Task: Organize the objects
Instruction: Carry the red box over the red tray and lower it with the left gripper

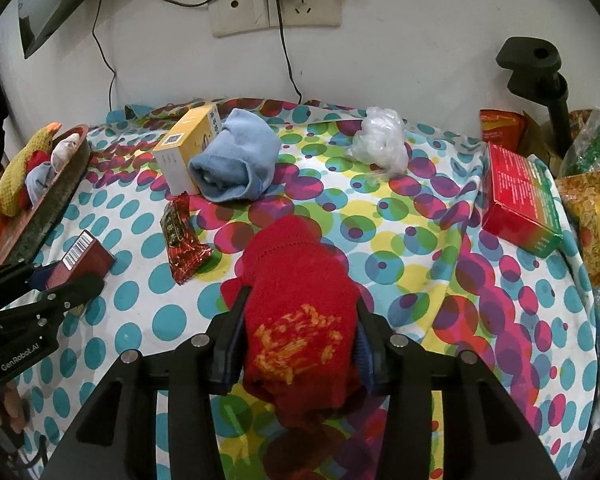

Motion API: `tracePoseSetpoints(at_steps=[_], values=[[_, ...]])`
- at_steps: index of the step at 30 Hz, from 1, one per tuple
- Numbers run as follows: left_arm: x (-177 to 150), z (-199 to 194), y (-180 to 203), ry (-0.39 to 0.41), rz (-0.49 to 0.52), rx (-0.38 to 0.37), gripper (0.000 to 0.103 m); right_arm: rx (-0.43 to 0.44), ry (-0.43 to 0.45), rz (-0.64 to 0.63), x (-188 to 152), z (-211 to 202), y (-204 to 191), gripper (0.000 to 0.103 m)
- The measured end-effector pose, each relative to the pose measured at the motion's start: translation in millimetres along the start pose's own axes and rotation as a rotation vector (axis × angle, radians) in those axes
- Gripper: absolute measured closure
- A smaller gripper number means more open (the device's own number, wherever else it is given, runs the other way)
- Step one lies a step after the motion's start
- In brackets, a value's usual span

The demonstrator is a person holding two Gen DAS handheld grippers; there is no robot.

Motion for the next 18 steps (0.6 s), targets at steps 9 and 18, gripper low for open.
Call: tracePoseSetpoints(at_steps=[9, 18], values=[[1, -2, 0, -0.008, -0.005, -0.026, 0.073, 0.005, -0.002, 0.012, 0, 2, -1, 0.059], [22, -32, 5, 0.048, 0.021, -0.038, 0.073, 0.004, -0.006, 0.018, 1, 4, -3, 0.058]])
Point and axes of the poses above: each gripper's, at about its wrist camera, not at the fingertips, and z roughly the way its jaws point, y to its right, x to its top, the point moved 8 cm from there along z, roughly the way its jaws point, and after that the axes turned 2 degrees about x, right-handed, at the moved point
